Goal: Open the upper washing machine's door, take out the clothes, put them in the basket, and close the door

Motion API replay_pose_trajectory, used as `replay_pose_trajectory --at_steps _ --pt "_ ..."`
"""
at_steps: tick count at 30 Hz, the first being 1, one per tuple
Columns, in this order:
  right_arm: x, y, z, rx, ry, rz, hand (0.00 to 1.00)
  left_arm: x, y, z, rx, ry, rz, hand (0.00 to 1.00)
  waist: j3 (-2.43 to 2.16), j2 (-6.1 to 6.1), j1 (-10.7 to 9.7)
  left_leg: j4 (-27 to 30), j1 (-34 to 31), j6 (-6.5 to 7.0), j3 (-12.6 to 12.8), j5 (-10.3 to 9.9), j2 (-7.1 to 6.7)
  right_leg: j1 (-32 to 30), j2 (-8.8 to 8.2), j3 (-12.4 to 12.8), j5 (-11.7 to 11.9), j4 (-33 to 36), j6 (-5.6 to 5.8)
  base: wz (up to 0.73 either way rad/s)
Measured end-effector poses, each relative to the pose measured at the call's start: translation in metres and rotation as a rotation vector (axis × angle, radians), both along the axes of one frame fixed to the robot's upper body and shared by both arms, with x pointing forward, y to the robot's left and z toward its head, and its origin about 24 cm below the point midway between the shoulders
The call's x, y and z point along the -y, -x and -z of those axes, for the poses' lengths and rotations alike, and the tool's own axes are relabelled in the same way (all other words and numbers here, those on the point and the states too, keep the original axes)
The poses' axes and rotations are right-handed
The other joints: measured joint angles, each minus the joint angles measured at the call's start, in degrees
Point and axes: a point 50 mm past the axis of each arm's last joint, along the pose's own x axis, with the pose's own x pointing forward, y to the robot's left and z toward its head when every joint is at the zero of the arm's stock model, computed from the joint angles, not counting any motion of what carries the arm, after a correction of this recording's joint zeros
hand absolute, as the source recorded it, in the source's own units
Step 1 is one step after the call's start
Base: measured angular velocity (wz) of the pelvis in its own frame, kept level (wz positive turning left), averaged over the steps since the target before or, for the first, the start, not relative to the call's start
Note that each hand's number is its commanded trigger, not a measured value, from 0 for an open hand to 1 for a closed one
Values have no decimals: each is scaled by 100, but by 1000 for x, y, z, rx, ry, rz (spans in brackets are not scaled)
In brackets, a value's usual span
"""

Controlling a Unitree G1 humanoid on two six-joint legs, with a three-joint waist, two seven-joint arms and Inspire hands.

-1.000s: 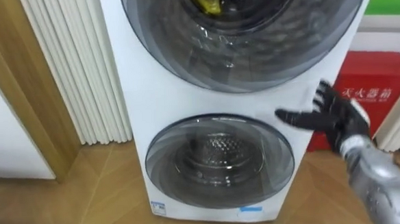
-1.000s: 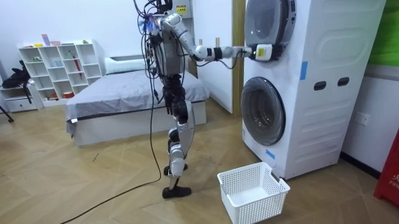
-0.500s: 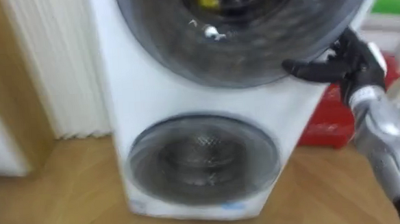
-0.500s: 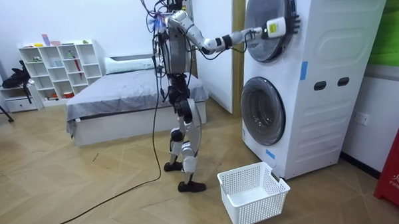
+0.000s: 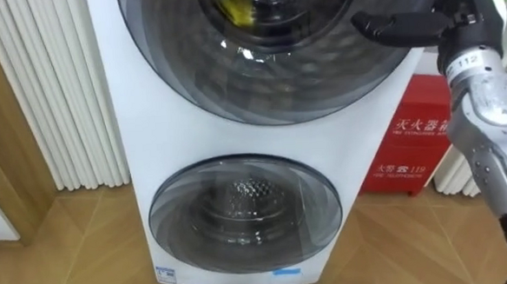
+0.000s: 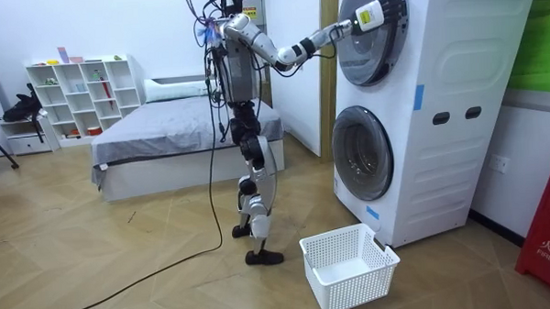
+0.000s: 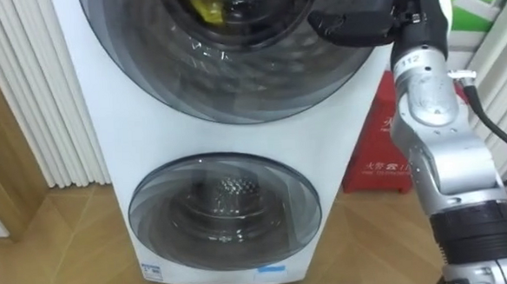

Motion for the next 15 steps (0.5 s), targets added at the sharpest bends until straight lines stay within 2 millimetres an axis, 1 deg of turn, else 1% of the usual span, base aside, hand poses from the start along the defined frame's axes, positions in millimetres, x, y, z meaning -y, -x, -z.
replay_pose_trajectory --at_steps 2,8,10,12,15 --pt "-2 3 -4 20 14 -5 0 0 0 0 0 1 0 0 -1 1 10 11 10 -2 20 1 10 4 31 -1 5 1 -8 -6" --pt "-6 13 -2 44 32 -24 0 2 -8 0 21 5 5 0 -2 -4 23 0 64 -2 140 1 13 23 37 9 10 -10 -16 -7" --pt "-8 14 2 36 40 -29 0 3 -9 0 18 4 24 0 -2 -9 19 -9 99 -2 160 1 12 67 34 4 9 -21 -15 2" --pt "-5 16 6 27 41 -22 0 3 -10 0 18 2 39 0 -19 -46 15 -4 118 -2 171 1 10 103 32 -5 3 -32 -6 6" --pt "-5 19 11 23 35 -31 0 3 -7 1 8 4 36 0 -15 -82 22 -25 183 -2 180 1 14 156 33 4 1 -41 -3 -1"
